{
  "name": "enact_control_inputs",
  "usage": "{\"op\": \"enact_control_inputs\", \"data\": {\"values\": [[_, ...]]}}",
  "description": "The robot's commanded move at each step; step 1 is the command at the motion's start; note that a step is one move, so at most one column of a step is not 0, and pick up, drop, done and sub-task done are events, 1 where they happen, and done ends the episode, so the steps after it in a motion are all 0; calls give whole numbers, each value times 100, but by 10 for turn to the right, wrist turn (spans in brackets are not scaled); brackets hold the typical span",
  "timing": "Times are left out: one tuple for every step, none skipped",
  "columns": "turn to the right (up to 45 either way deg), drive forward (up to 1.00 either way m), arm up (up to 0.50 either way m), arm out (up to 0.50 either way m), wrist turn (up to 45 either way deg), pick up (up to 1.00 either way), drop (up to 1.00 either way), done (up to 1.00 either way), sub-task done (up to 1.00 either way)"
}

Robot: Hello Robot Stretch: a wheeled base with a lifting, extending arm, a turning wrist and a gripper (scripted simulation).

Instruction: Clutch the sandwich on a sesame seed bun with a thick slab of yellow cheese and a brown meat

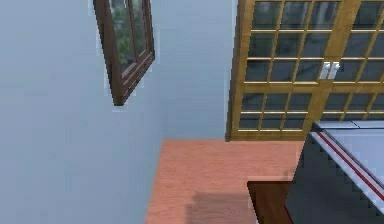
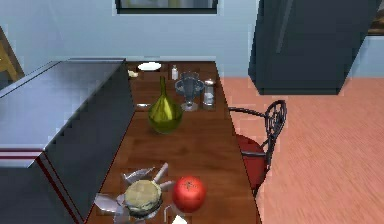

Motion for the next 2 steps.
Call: {"op": "enact_control_inputs", "data": {"values": [[0,0,50,0,0,0,0,0,0],[0,0,38,0,0,0,0,0,0]]}}
